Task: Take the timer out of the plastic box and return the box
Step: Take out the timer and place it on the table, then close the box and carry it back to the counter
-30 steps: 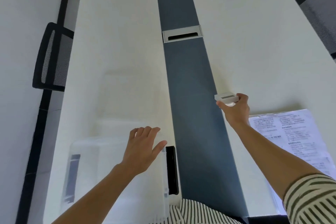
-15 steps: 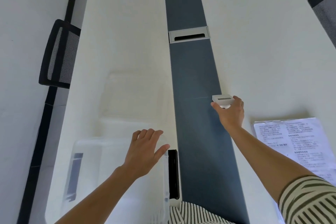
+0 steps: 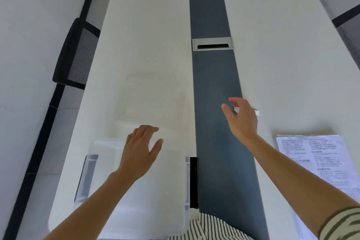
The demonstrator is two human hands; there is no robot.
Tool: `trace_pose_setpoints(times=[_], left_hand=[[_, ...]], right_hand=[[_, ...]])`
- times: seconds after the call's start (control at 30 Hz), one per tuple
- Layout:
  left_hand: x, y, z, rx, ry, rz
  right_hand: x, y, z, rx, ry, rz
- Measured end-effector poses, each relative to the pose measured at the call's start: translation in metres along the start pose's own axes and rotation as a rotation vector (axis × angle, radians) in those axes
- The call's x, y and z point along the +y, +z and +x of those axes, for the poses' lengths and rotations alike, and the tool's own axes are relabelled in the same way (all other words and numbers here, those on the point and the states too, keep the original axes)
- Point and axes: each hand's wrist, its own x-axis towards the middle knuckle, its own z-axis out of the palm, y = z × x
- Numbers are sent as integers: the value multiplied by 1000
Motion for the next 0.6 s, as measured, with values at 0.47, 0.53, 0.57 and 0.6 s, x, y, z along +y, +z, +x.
trace_pose_setpoints(times=[0.47,0.53,0.57,0.6], left_hand=[[-149,-33,-125,-96,-506,-100],[-153,-25,-135,-98,-546,-224],[-155,-22,-138,-69,-562,-266],[-155,-20,-138,-35,-563,-292]], right_hand=[[-72,153,6,-380,269,-395],[-65,160,10,-342,334,-451],[-62,162,11,-330,338,-462],[-59,162,10,-322,340,-460]])
